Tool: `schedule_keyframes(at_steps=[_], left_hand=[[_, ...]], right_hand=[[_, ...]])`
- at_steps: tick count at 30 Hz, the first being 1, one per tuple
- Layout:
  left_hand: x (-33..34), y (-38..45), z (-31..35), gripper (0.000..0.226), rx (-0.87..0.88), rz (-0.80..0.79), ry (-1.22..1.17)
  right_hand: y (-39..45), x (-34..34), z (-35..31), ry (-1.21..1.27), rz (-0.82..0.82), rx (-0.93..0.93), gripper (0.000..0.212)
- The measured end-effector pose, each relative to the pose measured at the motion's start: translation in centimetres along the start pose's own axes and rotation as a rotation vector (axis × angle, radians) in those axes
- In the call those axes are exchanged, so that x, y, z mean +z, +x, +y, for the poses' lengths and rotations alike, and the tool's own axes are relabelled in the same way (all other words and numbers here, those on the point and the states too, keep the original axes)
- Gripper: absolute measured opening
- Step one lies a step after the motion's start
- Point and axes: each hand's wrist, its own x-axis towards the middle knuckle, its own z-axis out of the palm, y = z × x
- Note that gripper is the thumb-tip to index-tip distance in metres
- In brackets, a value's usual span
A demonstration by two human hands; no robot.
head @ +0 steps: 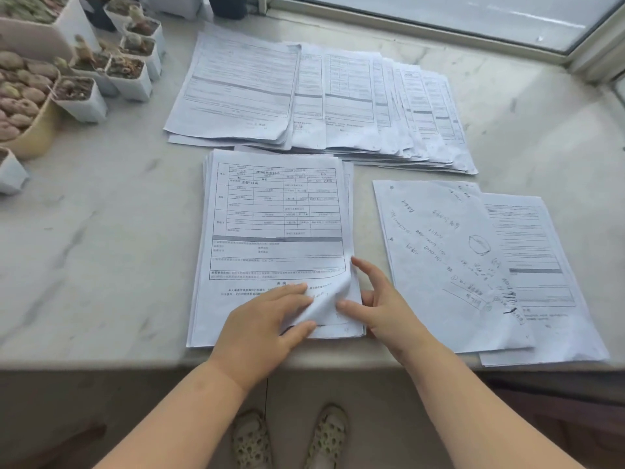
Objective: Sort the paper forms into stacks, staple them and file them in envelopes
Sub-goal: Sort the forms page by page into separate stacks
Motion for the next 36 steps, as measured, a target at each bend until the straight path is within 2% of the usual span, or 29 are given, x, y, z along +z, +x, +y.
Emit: schedule_keyframes(at_steps=[5, 10, 12, 15, 16, 19, 23, 24, 27, 29, 31, 33, 36], left_hand=[[0.2, 0.1, -0.1, 0.051, -0.031, 0.069, -0.123], [0.9, -0.2, -0.2, 0.052, -0.02, 0.123, -0.116], [1.0, -0.2, 0.3, 0.049, -0.018, 0.166, -0.108], [1.0, 0.0, 0.8, 0.034, -0.066, 0.208, -0.146], [1.0, 0.1, 0.7, 0.035, -0.07, 0.201, -0.162], [1.1, 0.1, 0.0, 0.026, -0.085, 0.151, -0.225], [0.9, -0.2, 0.1, 0.019, -0.104, 0.116, -0.276], [0.9, -0.1, 0.0, 0.019, -0.103, 0.119, -0.275], [1.1, 0.0, -0.4, 0.029, -0.089, 0.154, -0.263], [1.3, 0.1, -0.2, 0.032, -0.099, 0.178, -0.251], [1.3, 0.0, 0.1, 0.024, -0.111, 0.186, -0.24], [1.1, -0.1, 0.3, 0.023, -0.122, 0.161, -0.241], [0.9, -0.2, 0.1, 0.038, -0.114, 0.105, -0.218]], right_hand=[[-0.3, -1.2, 0.2, 0.076, -0.148, 0.012, 0.07], [0.4, -0.7, 1.0, 0.083, -0.077, -0.035, 0.074], [0.4, -0.7, 1.3, 0.1, -0.068, -0.057, 0.06], [0.2, -0.6, 1.6, 0.031, -0.069, -0.072, 0.024], [0.1, -0.5, 1.5, 0.006, -0.068, -0.075, 0.018], [0.2, -0.7, 1.3, 0.025, -0.061, -0.021, 0.016], [0.3, -0.8, 1.0, 0.02, -0.099, 0.043, 0.043], [0.2, -0.8, 0.9, -0.003, -0.102, 0.036, 0.043], [0.1, -1.1, 1.0, 0.029, -0.117, 0.038, 0.024], [0.1, -1.0, 1.0, 0.024, -0.118, 0.039, 0.038], [0.1, -0.5, 0.7, 0.01, -0.075, 0.035, 0.052], [0.3, 0.1, 0.5, 0.002, -0.007, 0.044, 0.047], [0.6, 0.7, 0.6, 0.012, 0.066, 0.076, 0.034]])
